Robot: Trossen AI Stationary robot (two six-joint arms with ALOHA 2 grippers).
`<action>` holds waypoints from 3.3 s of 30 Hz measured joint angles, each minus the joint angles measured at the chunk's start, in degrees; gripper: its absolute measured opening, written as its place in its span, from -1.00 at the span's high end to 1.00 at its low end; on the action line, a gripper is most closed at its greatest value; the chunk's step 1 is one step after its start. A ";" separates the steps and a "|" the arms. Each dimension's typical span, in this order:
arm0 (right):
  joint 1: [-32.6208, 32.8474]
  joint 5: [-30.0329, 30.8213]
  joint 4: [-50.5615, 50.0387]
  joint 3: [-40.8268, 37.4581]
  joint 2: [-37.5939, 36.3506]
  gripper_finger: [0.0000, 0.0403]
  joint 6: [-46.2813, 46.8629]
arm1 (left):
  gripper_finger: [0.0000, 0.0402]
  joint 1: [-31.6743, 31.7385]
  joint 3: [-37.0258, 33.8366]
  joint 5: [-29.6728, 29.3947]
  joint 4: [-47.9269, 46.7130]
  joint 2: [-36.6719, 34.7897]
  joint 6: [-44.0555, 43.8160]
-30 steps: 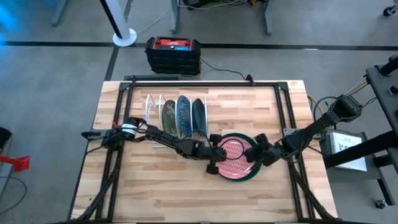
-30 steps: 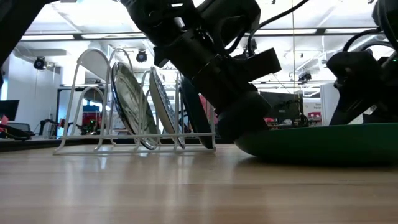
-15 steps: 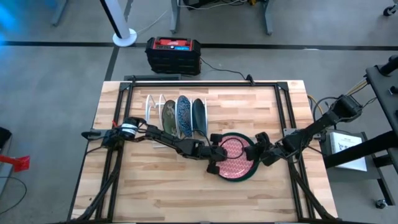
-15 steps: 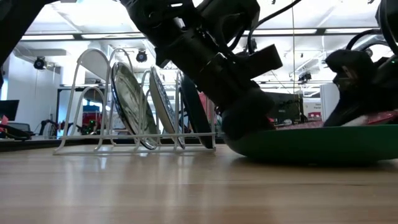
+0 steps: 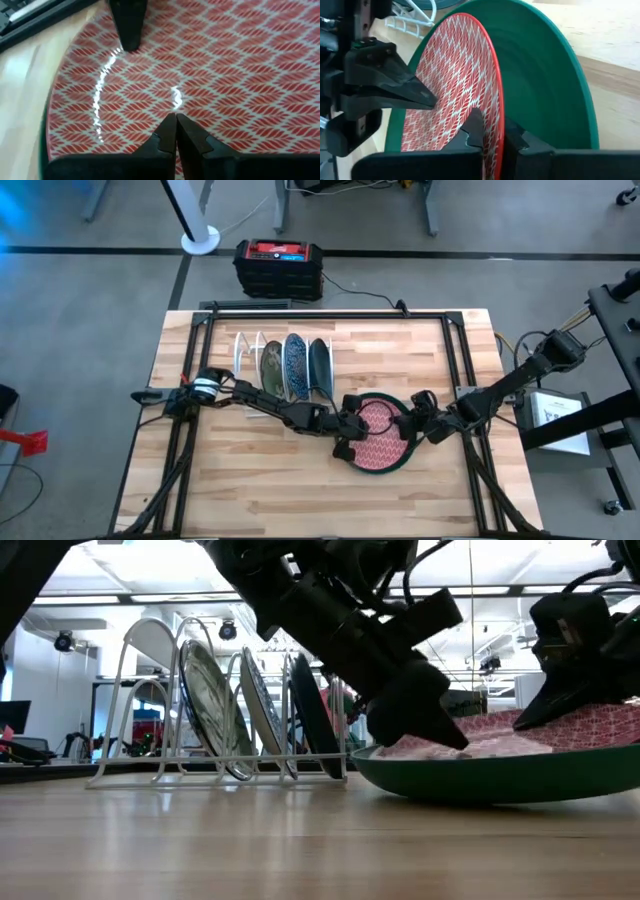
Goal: Sort dishes
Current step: Put the orange patterned plate into the dish rack
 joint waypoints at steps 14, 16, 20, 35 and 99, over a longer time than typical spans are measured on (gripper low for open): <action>0.09 -0.32 -6.51 1.17 -5.87 0.97 -3.53 | 1.00 -0.02 0.04 0.38 2.30 -0.48 0.17; 0.11 -0.39 -8.46 2.40 -6.71 0.97 -5.06 | 1.00 -0.02 0.04 0.37 2.33 -0.92 0.53; 0.13 -0.40 -14.57 5.81 -7.78 0.99 -7.57 | 1.00 -0.09 0.09 0.33 2.47 -2.21 1.15; 0.17 0.78 -24.58 12.92 -7.96 1.00 -18.76 | 0.98 0.74 0.08 0.20 2.73 -7.98 1.40; 0.74 11.31 -40.67 34.63 1.62 0.61 -50.45 | 0.98 4.02 -0.20 2.45 -6.01 -14.21 -8.94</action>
